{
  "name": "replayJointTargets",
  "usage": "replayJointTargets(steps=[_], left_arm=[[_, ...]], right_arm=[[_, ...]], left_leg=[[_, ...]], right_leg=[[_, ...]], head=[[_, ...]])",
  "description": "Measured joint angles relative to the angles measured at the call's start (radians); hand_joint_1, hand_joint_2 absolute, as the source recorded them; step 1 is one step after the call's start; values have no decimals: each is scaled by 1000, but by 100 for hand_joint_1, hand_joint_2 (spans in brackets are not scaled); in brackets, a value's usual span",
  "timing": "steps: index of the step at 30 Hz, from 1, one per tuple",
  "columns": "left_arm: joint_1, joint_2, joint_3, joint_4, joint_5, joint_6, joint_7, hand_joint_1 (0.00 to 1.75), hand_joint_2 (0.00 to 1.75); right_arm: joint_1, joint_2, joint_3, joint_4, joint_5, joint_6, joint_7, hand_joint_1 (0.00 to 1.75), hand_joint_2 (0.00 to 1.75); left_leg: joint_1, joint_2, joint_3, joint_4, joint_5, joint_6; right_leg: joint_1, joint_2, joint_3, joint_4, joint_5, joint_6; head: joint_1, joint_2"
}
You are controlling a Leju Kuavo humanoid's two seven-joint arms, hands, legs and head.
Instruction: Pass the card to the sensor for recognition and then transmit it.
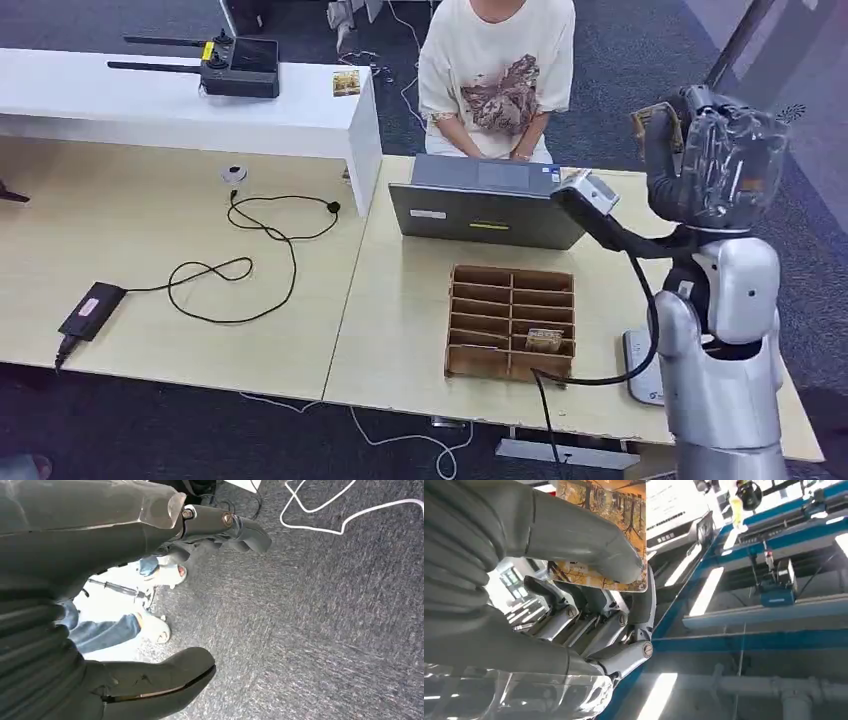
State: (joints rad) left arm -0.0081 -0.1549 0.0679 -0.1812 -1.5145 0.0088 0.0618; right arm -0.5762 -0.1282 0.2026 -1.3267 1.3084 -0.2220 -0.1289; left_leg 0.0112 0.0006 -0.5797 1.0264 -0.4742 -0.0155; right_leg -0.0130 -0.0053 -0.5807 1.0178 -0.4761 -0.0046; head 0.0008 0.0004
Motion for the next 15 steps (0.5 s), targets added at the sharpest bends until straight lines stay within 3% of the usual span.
replayJointTargets(steps=[8, 15], left_arm=[[0, 2, 0, 0, 0, -3, -3, 0, 175], [0, 6, 0, 0, 0, -7, -3, 0, 175]], right_arm=[[-209, 6, 50, 231, -45, 66, 3, 175, 175], [-360, 62, 98, 464, -37, 95, 46, 175, 175]], left_leg=[[0, 0, 0, 0, 1, 0], [0, 0, 0, 0, 2, 0]], right_leg=[[0, 0, 0, 0, 1, 0], [0, 0, 0, 1, 1, 0]], head=[[0, 0], [0, 0]])
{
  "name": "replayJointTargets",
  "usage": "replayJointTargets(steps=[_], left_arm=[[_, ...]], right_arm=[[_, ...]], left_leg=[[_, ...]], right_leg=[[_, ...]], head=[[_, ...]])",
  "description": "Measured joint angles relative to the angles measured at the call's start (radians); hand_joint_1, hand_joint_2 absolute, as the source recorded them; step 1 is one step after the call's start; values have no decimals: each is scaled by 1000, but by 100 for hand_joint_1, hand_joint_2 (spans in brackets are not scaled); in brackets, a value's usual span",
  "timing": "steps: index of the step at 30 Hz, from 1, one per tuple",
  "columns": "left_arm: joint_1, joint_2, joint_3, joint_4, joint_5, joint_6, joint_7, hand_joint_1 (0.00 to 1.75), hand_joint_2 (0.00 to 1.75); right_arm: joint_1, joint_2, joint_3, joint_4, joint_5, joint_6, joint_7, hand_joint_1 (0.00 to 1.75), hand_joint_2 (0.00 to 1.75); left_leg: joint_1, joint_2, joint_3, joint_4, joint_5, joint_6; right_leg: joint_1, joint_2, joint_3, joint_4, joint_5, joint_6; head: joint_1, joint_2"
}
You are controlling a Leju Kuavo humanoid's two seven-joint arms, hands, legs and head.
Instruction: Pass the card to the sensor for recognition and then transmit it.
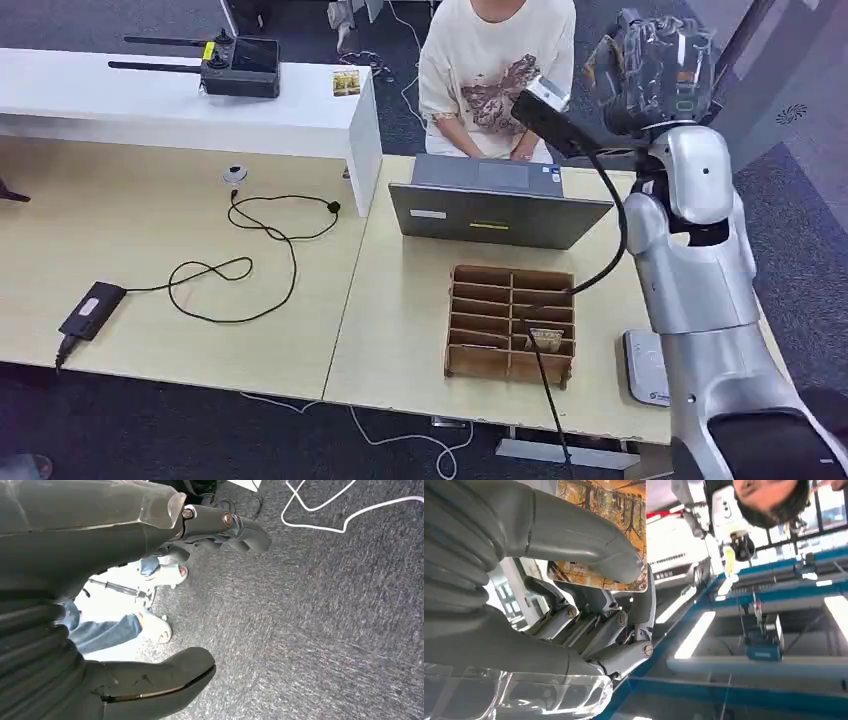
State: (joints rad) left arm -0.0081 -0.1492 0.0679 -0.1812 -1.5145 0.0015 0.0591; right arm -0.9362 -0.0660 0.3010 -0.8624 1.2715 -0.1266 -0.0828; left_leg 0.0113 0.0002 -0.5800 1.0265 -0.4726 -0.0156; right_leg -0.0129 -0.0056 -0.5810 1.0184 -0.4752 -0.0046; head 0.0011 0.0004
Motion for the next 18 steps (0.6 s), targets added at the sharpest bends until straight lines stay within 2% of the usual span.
replayJointTargets(steps=[9, 18], left_arm=[[1, 0, 1, 0, 2, 20, -1, 0, 175], [4, 0, 3, 0, 2, 41, -8, 0, 175]], right_arm=[[-169, 63, 19, 260, 6, 51, 83, 175, 175], [-224, 80, -16, 407, -43, 89, 144, 175, 175]], left_leg=[[0, 0, 0, 0, 0, 1], [0, 0, 0, 1, 0, 1]], right_leg=[[0, 0, 0, 0, 0, 0], [0, 0, 0, -1, 1, 1]], head=[[0, 0], [0, 0]])
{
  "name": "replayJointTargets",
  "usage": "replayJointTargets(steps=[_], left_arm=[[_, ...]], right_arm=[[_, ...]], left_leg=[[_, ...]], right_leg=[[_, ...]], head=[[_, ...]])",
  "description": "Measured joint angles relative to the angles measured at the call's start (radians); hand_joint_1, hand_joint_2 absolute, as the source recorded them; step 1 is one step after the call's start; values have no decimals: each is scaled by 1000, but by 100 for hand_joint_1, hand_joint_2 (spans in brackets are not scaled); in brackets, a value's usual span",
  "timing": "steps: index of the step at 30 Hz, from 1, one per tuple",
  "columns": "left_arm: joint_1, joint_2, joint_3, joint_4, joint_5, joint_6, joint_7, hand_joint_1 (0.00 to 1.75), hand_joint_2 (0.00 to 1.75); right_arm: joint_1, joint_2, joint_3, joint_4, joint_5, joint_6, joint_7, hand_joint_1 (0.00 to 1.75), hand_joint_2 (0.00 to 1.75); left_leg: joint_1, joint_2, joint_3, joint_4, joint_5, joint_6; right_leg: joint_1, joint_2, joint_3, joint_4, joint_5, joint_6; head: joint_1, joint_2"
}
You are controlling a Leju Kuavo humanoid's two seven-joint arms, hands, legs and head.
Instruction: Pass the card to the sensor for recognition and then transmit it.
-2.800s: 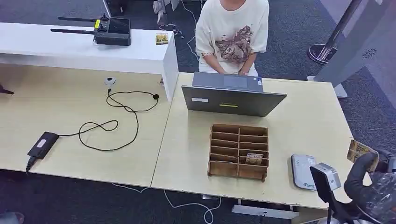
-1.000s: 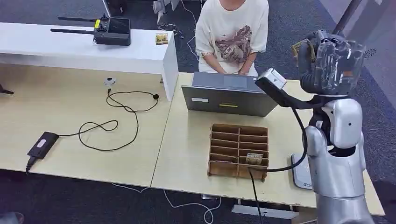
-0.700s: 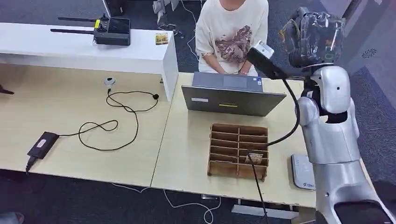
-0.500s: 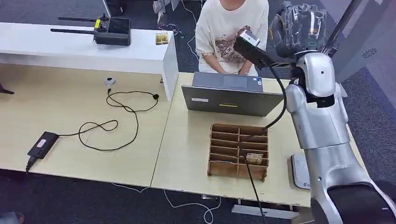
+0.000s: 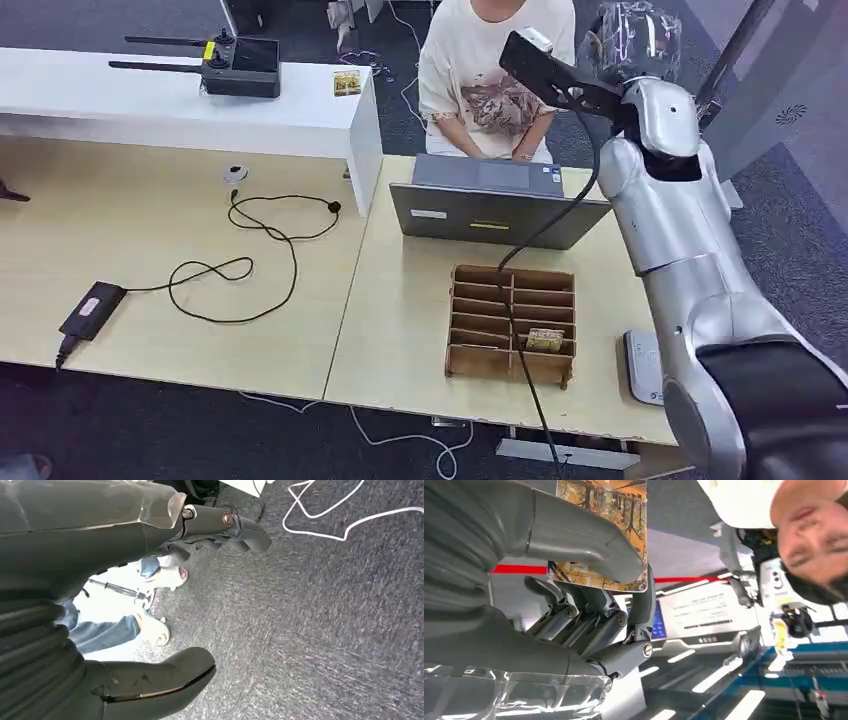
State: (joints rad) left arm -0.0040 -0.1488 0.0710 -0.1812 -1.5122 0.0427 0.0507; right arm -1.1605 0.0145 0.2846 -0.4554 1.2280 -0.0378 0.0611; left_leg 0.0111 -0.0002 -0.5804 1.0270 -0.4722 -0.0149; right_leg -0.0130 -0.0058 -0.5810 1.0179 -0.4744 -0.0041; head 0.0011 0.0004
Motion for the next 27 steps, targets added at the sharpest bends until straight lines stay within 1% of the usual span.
replayJointTargets(steps=[9, 27], left_arm=[[0, 0, 0, 0, -1, 2, 0, 0, 175], [0, 0, 0, 0, -1, -6, -3, 0, 175]], right_arm=[[-23, 5, -2, 49, 60, 21, 20, 175, 175], [-53, 39, -1, 90, 71, 56, 38, 175, 175]], left_leg=[[0, 0, 0, 0, 0, 0], [0, 0, 0, 0, 0, 0]], right_leg=[[0, 0, 0, 0, 0, 0], [0, 0, 0, 0, 0, 0]], head=[[0, 0], [0, 0]])
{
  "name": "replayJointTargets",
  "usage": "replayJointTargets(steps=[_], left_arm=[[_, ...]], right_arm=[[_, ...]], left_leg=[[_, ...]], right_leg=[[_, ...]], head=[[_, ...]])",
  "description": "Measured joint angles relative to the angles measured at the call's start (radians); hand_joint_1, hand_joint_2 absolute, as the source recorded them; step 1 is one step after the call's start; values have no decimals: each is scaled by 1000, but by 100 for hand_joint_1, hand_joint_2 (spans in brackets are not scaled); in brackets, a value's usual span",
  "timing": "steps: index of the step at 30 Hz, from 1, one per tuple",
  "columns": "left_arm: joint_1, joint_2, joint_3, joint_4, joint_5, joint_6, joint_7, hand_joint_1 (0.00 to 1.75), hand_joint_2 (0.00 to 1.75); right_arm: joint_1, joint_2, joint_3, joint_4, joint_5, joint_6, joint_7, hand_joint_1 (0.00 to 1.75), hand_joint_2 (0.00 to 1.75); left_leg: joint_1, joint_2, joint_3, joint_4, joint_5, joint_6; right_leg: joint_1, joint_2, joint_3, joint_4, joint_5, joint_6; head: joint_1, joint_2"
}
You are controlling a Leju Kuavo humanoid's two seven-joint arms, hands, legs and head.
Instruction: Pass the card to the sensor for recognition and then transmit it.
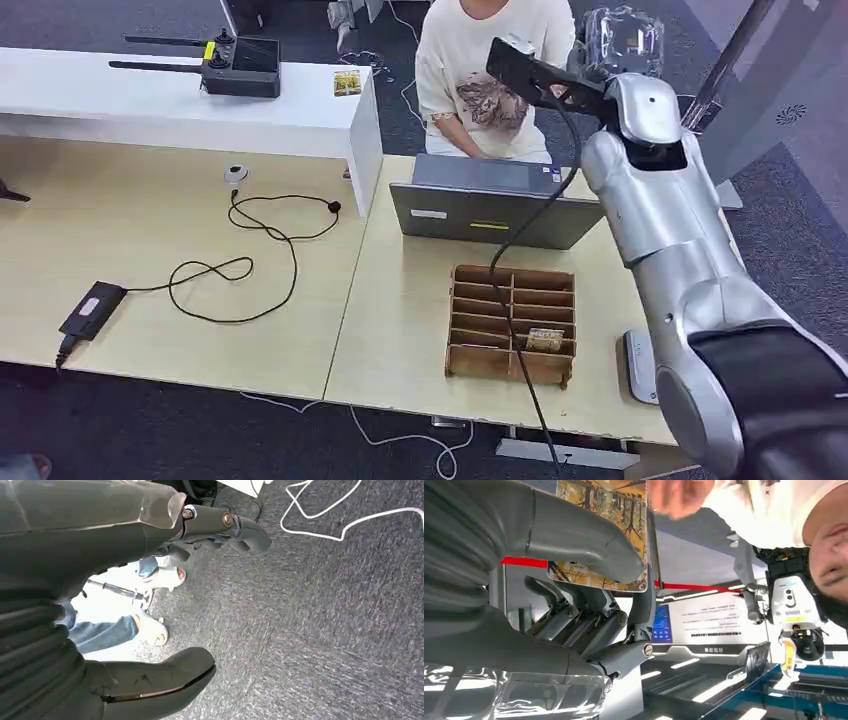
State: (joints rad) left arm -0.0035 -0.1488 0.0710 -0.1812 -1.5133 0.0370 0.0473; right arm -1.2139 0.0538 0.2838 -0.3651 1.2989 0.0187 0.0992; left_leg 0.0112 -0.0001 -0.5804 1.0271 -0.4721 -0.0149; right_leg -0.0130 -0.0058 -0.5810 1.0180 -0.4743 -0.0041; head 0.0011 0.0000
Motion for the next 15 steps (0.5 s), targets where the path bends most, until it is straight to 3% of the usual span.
replayJointTargets(steps=[13, 14, 15], left_arm=[[1, 0, 0, 0, 0, 1, -7, 0, 175], [0, 0, 0, 0, 0, 1, -7, 0, 175], [1, 0, 0, 0, 0, 2, -7, 0, 175]], right_arm=[[-2, 5, 2, 7, 13, 11, 15, 175, 175], [-2, 5, 2, 7, 13, 10, 15, 12, 175], [-2, 5, 2, 7, 13, 8, 15, 0, 175]], left_leg=[[0, 0, 0, 0, 0, 0], [0, 0, 0, 0, 0, 0], [0, 0, 0, 0, 0, 0]], right_leg=[[0, 0, 0, 0, 0, 0], [0, 0, 0, 0, 0, 0], [0, 0, 0, 0, 0, 0]], head=[[0, 0], [0, 0], [0, 0]])
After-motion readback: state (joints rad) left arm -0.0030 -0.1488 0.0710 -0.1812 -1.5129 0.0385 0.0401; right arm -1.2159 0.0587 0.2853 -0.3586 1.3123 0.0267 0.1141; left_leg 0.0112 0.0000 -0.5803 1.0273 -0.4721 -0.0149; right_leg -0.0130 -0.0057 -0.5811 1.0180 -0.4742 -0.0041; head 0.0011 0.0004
